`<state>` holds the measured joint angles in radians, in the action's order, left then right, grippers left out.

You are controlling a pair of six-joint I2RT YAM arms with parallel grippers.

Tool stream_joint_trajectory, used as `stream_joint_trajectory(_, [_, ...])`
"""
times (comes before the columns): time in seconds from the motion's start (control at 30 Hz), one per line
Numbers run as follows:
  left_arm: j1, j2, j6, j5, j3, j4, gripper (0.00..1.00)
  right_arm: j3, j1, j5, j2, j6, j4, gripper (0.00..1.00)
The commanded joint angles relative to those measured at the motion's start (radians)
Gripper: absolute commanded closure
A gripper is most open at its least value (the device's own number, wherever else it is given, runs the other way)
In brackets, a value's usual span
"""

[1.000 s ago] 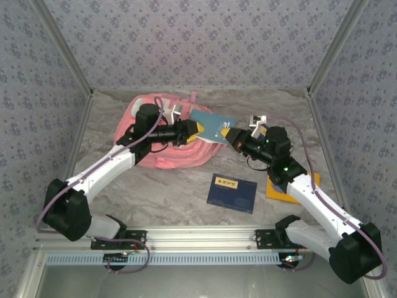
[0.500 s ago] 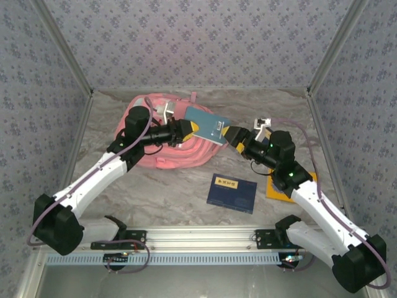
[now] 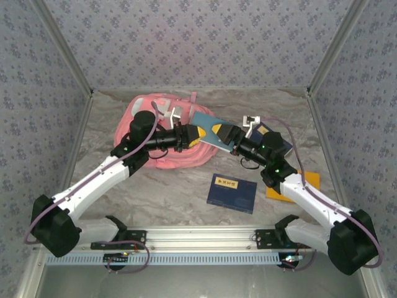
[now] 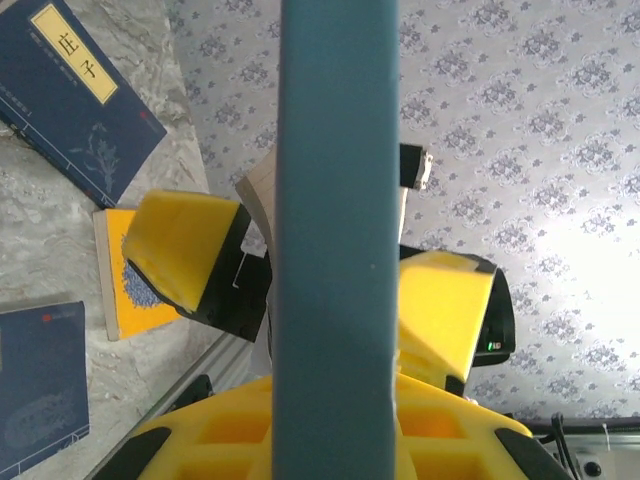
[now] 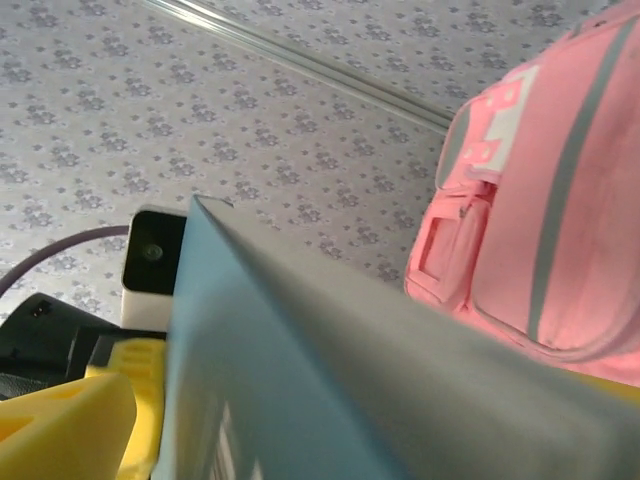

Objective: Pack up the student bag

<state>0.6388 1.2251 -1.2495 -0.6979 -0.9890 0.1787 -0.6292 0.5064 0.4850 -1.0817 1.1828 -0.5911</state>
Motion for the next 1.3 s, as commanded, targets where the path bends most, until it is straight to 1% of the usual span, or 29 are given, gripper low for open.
stream_joint_trajectory(0.0, [0.003, -0.06, 0.028, 0.025, -0.006, 0.013, 0.99, -0.028, -0.003, 0.044, -0.038, 0.079, -0.21, 0.04])
stream_joint_trajectory(0.07, [0.003, -0.07, 0.036, 0.035, 0.002, 0.0, 1.0, -0.027, -0.001, 0.052, -0.057, 0.115, -0.272, 0.1])
stream_joint_trajectory(0.17, [0.003, -0.076, 0.058, 0.053, 0.009, -0.035, 1.0, -0.024, 0.007, 0.072, -0.078, 0.178, -0.349, 0.25])
stream_joint_trajectory(0.2, [0.001, -0.078, 0.064, 0.057, 0.012, -0.042, 1.0, -0.02, 0.009, 0.075, -0.078, 0.195, -0.357, 0.3])
stream_joint_trajectory(0.23, [0.002, -0.08, 0.069, 0.061, 0.014, -0.05, 1.0, -0.014, 0.01, 0.075, -0.073, 0.199, -0.352, 0.38])
stream_joint_trajectory(0.27, [0.0, -0.083, 0.072, 0.065, 0.015, -0.056, 1.0, -0.008, 0.01, 0.074, -0.066, 0.201, -0.342, 0.41])
stream_joint_trajectory(0.37, [-0.005, -0.09, 0.093, 0.075, 0.013, -0.083, 1.0, 0.016, 0.008, 0.07, -0.029, 0.186, -0.284, 0.49])
stream_joint_trajectory(0.5, [-0.019, -0.102, 0.127, 0.092, 0.007, -0.136, 1.0, 0.028, 0.001, 0.064, 0.016, 0.149, -0.217, 0.52])
stream_joint_trajectory(0.6, [-0.029, -0.105, 0.13, 0.094, 0.012, -0.143, 1.0, 0.026, 0.001, 0.064, 0.038, 0.126, -0.176, 0.57])
stream_joint_trajectory(0.7, [-0.034, -0.107, 0.14, 0.1, 0.01, -0.155, 1.0, 0.029, 0.001, 0.055, 0.058, 0.113, -0.14, 0.57])
stream_joint_trajectory(0.77, [-0.037, -0.108, 0.147, 0.101, 0.009, -0.164, 1.0, 0.039, 0.001, 0.055, 0.073, 0.106, -0.124, 0.56])
stream_joint_trajectory(0.83, [-0.039, -0.109, 0.152, 0.104, 0.009, -0.172, 1.0, 0.046, 0.001, 0.059, 0.087, 0.104, -0.108, 0.43])
stream_joint_trajectory(0.93, [-0.039, -0.108, 0.156, 0.106, 0.009, -0.173, 1.0, 0.046, 0.001, 0.065, 0.102, 0.088, -0.081, 0.28])
stream_joint_trajectory(1.03, [-0.039, -0.108, 0.157, 0.109, 0.012, -0.174, 1.0, 0.052, 0.001, 0.064, 0.113, 0.077, -0.082, 0.2])
stream_joint_trajectory(1.1, [-0.04, -0.109, 0.159, 0.112, 0.014, -0.176, 1.0, 0.058, 0.001, 0.064, 0.114, 0.081, -0.099, 0.18])
stream_joint_trajectory(1.27, [-0.038, -0.099, 0.144, 0.105, 0.026, -0.151, 1.0, 0.065, 0.001, 0.064, 0.1, 0.099, -0.143, 0.19])
